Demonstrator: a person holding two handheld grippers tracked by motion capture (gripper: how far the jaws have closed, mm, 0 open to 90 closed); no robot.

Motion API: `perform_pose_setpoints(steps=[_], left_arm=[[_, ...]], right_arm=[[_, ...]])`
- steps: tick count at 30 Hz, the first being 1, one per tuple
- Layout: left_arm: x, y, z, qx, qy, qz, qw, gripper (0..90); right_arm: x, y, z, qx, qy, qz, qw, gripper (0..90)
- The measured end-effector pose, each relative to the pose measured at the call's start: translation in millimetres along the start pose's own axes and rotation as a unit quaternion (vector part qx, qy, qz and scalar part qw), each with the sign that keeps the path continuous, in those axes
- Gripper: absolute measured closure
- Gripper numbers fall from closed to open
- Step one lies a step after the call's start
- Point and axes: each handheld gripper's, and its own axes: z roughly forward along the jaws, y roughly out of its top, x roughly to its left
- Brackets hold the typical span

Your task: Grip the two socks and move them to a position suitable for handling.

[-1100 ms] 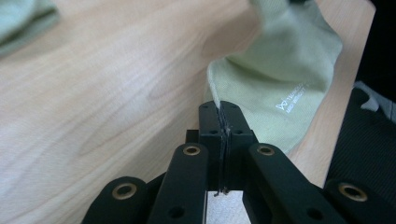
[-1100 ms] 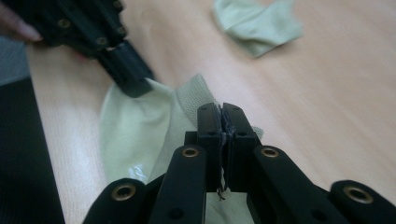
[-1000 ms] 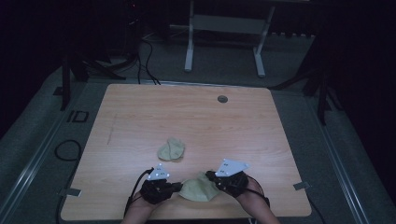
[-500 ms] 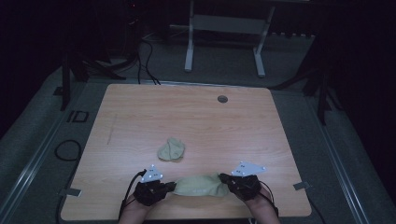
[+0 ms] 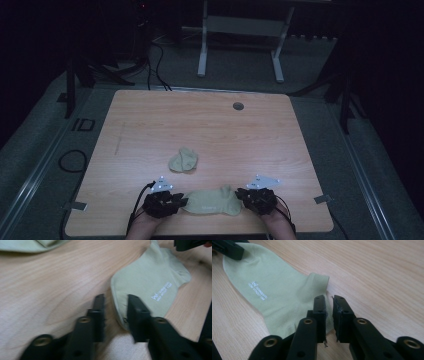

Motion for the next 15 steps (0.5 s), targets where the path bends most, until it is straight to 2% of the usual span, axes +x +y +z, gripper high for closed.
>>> perform_pose_setpoints(steps=[2, 6, 7, 8, 11, 15], left_arm=[[-1.9, 1.1, -2.5, -0.007, 0.016, 0.006, 0.9998, 58.1], [-6.8, 5.4, -10.7, -0.031, 0.025, 0.023, 0.9990, 58.4], [-9.6, 7.0, -13.1, -0.039, 0.026, 0.032, 0.9984, 60.1], [-11.9, 8.4, -14.3, -0.038, 0.024, 0.041, 0.9981, 68.5], [-18.3, 11.8, -11.5, -0.029, 0.013, 0.052, 0.9982, 87.1], [-22.7, 13.0, 0.6, -0.012, 0.005, 0.061, 0.9981, 89.5]], right_arm=[[-0.2, 1.6, -2.1, -0.003, 0.002, -0.002, 1.0000, 76.6], [1.5, 5.8, -6.0, -0.009, 0.009, -0.014, 0.9998, 73.0], [2.7, 6.9, -6.7, -0.010, 0.010, -0.020, 0.9997, 73.1], [4.2, 8.4, -7.2, -0.013, 0.010, -0.029, 0.9994, 73.6], [8.3, 12.2, -5.9, -0.013, 0.017, -0.045, 0.9988, 75.6], [14.8, 15.4, 2.3, -0.006, 0.023, -0.067, 0.9975, 76.3]])
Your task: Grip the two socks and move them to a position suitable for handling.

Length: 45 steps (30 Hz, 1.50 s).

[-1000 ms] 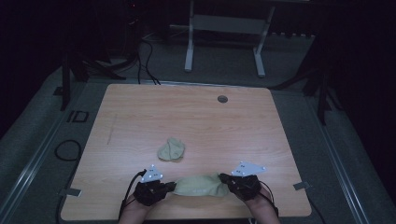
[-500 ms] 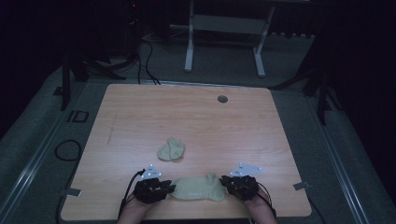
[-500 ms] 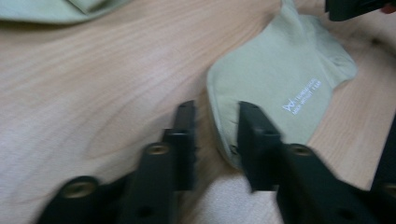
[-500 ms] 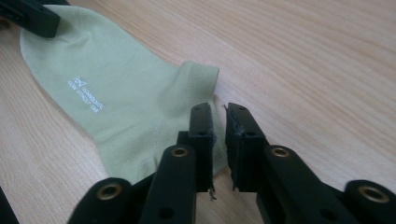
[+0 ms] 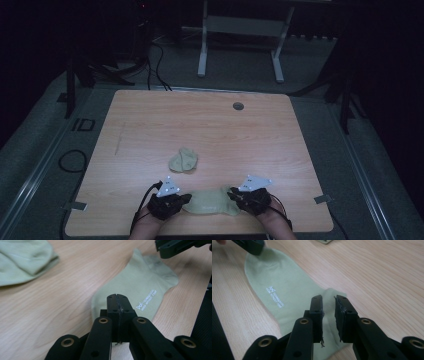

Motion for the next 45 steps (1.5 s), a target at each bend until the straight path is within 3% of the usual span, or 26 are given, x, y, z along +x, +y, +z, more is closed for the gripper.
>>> perform_pose_setpoints(steps=[5, 9, 14, 18, 28, 31, 32, 33, 35, 40, 45], left_arm=[[3.7, 0.1, 13.3, 0.026, 0.011, 0.008, 0.9996, 89.3], [8.0, -1.8, 15.8, 0.030, 0.009, -0.003, 0.9995, 89.3], [9.1, -2.3, 15.5, 0.029, 0.010, -0.001, 0.9995, 89.4], [7.7, -3.1, 16.6, 0.027, -0.004, 0.001, 0.9996, 89.4], [5.6, 2.0, 22.9, 0.030, -0.012, 0.005, 0.9995, 89.0], [5.7, 2.6, 21.9, 0.027, -0.016, -0.001, 0.9995, 78.1], [5.8, 2.8, 19.3, 0.021, -0.023, -0.006, 0.9995, 78.1], [5.5, 3.0, 15.6, 0.010, -0.031, -0.006, 0.9994, 69.1], [3.0, 3.9, 9.4, -0.002, -0.028, 0.002, 0.9996, 60.8], [3.8, 0.7, -7.2, -0.028, -0.026, 0.019, 0.9991, 52.6], [11.5, -10.1, -20.8, -0.040, -0.017, 0.009, 0.9990, 47.8]], right_arm=[[2.0, -0.8, 13.8, 0.014, 0.001, -0.023, 0.9996, 76.5], [-0.6, -7.9, 24.3, 0.031, 0.001, -0.024, 0.9992, 76.4], [-0.7, -15.5, 20.0, 0.018, -0.004, -0.007, 0.9998, 73.3], [5.2, -21.1, 13.2, 0.023, -0.011, -0.024, 0.9994, 71.9], [-0.3, -22.9, 10.0, 0.028, -0.010, -0.021, 0.9993, 69.4], [0.1, -21.4, 9.6, 0.031, -0.004, -0.019, 0.9993, 66.8], [0.6, -20.4, 8.8, 0.034, -0.003, -0.018, 0.9993, 65.7], [1.4, -18.4, 7.3, 0.035, -0.001, -0.019, 0.9992, 65.1], [2.3, -14.3, 4.0, 0.027, 0.004, -0.021, 0.9994, 62.2], [4.6, -3.2, -1.7, 0.010, 0.008, -0.033, 0.9994, 52.4], [5.3, 9.0, -2.3, 0.001, 0.013, -0.039, 0.9992, 50.4]])
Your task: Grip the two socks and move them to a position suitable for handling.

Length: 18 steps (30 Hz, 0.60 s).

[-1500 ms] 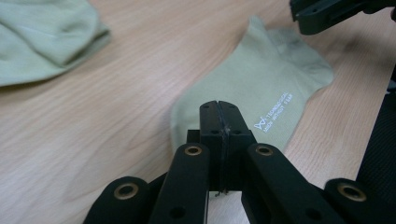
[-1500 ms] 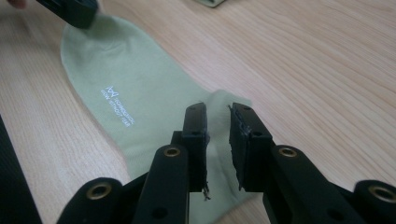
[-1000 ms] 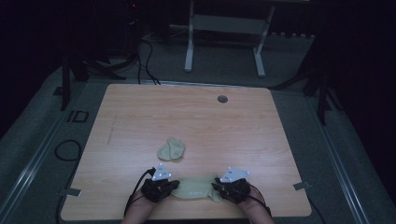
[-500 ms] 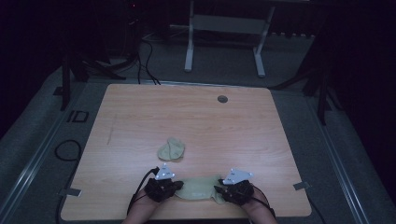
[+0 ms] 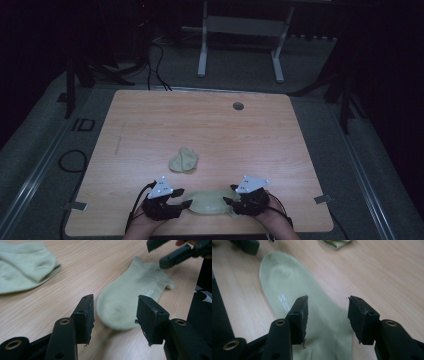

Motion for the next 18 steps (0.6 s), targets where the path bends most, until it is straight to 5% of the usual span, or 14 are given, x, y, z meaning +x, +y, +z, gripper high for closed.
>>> perform_pose_setpoints(steps=[6, 18], left_arm=[[5.9, -14.3, -16.2, 0.002, 0.018, -0.011, 0.9998, 47.3], [12.0, -25.6, -25.4, 0.010, 0.056, -0.006, 0.9984, 31.3]], right_arm=[[-7.0, 23.7, 7.4, -0.005, 0.002, 0.000, 1.0000, 47.5], [-20.3, 76.6, 34.2, -0.007, 0.014, -0.007, 0.9998, 44.7]])
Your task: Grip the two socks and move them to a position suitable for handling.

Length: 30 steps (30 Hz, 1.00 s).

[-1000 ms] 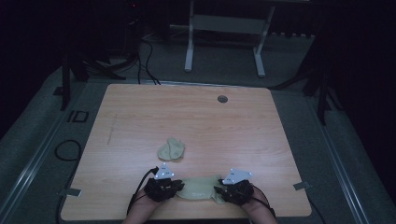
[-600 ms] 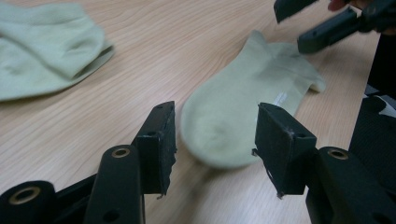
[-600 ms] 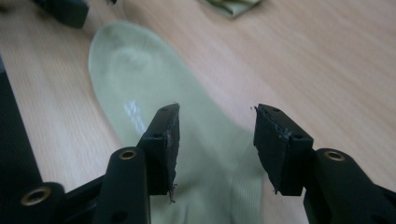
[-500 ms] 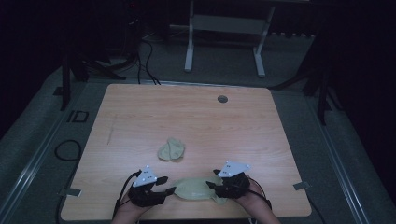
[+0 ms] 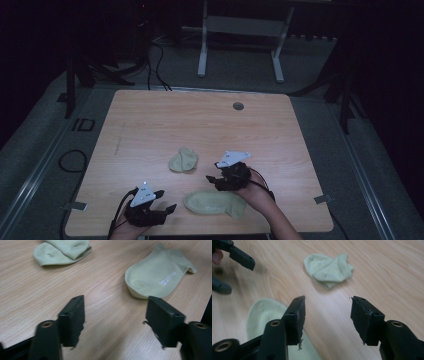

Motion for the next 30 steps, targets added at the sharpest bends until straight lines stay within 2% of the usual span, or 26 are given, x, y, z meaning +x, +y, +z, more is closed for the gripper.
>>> perform_pose_setpoints(steps=[2, 4, 5, 8, 11, 13, 19, 25, 30], left_arm=[[0.9, -2.4, -0.1, 0.000, -0.009, -0.002, 1.0000, 26.8], [0.7, -3.2, 0.0, 0.000, -0.008, -0.002, 1.0000, 26.7], [0.5, -5.1, -0.5, 0.000, -0.008, -0.004, 1.0000, 25.8], [1.2, -5.6, -0.9, 0.001, -0.007, -0.005, 1.0000, 23.6], [2.9, -6.5, 0.5, 0.011, -0.007, -0.014, 0.9998, 14.0], [3.6, -7.8, 1.0, 0.011, -0.007, -0.016, 0.9998, 12.6], [2.5, -6.1, -1.4, 0.006, 0.001, -0.006, 1.0000, 11.3], [1.2, -7.1, -2.1, 0.005, 0.002, -0.006, 1.0000, 11.3], [2.1, -7.8, -2.5, 0.005, 0.004, -0.007, 1.0000, 11.4]], right_arm=[[-1.6, 7.4, 8.4, 0.004, 0.006, -0.002, 1.0000, 44.1], [-1.7, 11.1, 12.6, 0.007, 0.005, -0.002, 1.0000, 43.6], [-3.9, 21.3, 23.6, 0.013, 0.010, -0.002, 0.9999, 42.3], [-6.0, 29.6, 33.4, 0.020, 0.012, 0.002, 0.9997, 41.2], [-7.1, 38.0, 43.5, 0.024, 0.017, 0.008, 0.9995, 40.6], [-6.6, 44.7, 51.6, 0.027, 0.018, 0.011, 0.9994, 40.5], [-6.5, 61.8, 72.9, 0.045, 0.013, 0.001, 0.9989, 39.9], [-9.4, 73.5, 92.0, 0.048, 0.009, 0.023, 0.9985, 38.9], [-12.0, 71.6, 115.8, 0.070, -0.011, 0.036, 0.9968, 38.9]])
